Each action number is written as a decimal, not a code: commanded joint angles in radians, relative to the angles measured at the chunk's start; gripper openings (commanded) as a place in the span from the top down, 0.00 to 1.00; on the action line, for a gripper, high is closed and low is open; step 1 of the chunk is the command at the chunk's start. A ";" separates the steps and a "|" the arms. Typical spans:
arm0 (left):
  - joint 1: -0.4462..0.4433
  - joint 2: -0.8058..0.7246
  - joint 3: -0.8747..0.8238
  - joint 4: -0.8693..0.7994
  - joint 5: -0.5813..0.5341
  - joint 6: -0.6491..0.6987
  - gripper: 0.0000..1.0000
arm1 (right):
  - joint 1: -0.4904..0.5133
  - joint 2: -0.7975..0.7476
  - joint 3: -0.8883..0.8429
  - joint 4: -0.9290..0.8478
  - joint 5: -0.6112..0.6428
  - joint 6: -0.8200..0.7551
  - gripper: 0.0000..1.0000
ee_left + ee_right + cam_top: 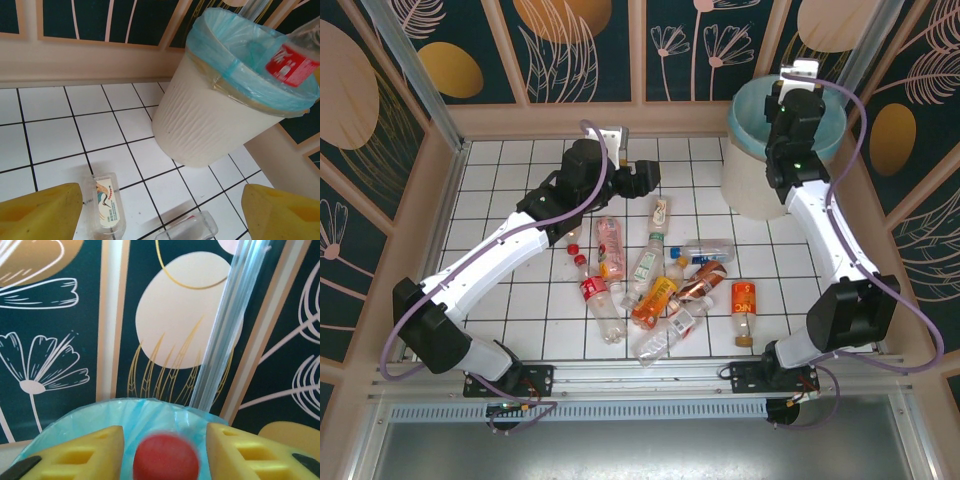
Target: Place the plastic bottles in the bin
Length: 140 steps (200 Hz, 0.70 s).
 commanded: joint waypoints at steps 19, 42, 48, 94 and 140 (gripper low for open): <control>-0.003 -0.002 0.004 -0.009 -0.024 -0.026 0.17 | -0.010 -0.051 0.039 -0.031 -0.037 0.057 0.50; -0.002 -0.004 0.004 -0.010 -0.024 -0.030 0.17 | -0.010 -0.053 0.050 -0.042 -0.043 0.062 0.49; -0.003 -0.004 0.003 -0.011 -0.024 -0.031 0.17 | -0.010 -0.055 0.050 -0.041 -0.046 0.063 0.49; -0.003 -0.007 0.006 -0.015 -0.031 -0.028 0.17 | -0.012 -0.068 0.055 -0.052 -0.062 0.076 0.50; -0.002 -0.007 0.013 -0.028 -0.046 -0.012 0.17 | -0.007 -0.093 0.076 -0.096 -0.103 0.117 0.49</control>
